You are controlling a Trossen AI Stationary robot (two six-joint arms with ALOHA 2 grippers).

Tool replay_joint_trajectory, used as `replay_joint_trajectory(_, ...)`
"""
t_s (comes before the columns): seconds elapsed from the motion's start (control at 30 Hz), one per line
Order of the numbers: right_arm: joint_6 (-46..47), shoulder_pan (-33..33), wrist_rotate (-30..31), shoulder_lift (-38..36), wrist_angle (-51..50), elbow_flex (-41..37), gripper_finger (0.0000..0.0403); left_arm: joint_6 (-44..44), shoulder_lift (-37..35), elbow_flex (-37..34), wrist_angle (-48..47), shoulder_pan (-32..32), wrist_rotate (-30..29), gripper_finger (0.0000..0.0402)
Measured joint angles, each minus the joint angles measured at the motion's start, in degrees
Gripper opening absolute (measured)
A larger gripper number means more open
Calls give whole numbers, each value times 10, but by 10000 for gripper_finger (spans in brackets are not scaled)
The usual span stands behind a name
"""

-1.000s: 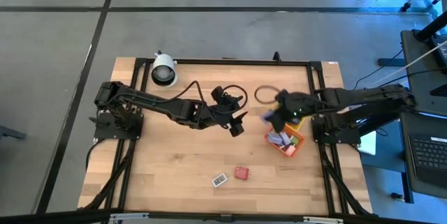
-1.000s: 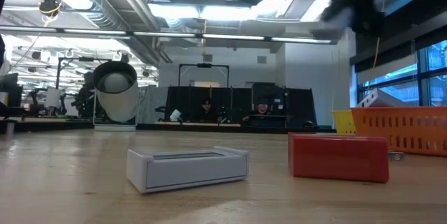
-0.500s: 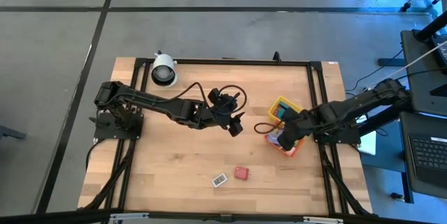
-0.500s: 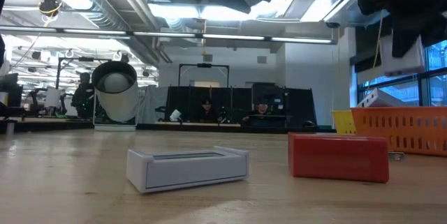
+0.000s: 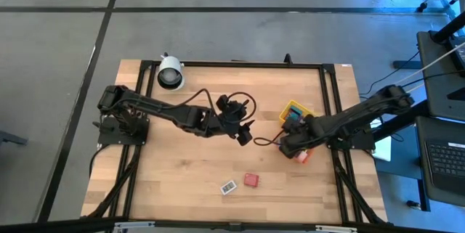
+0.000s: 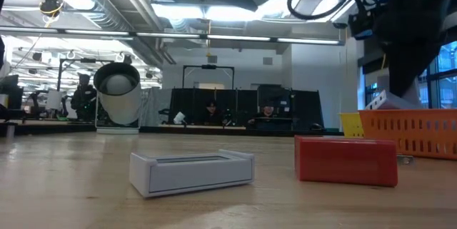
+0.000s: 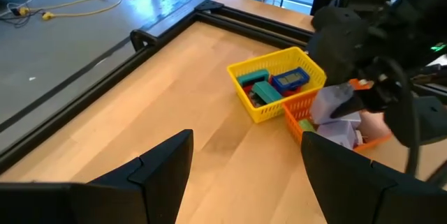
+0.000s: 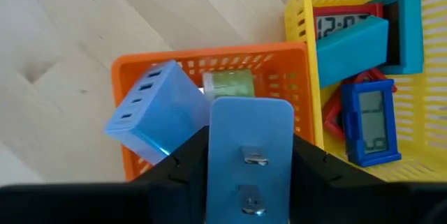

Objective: Pick & Place Office items
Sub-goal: Put the light blue charger adapter into the orange basket, then put the red charger adapter into the orange basket

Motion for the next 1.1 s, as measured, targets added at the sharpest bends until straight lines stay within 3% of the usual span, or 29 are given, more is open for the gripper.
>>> replay_joint_trajectory(0.43, -27, 0, -4, 12, 1, 0, 147, -4, 0, 0, 0, -17, -1, 262)
replay_joint_trajectory(0.67, -30, 0, -34, 8, 0, 0, 203, -41, 0, 0, -10, -17, 28, 262)
replay_joint_trajectory(0.9, -28, 0, -53, -2, -40, 24, 264, -90, 0, 0, -77, -17, 124, 262)
replay_joint_trajectory(1.1, -30, 19, -42, -3, -81, 95, 270, -134, 0, 0, -154, -22, 235, 262)
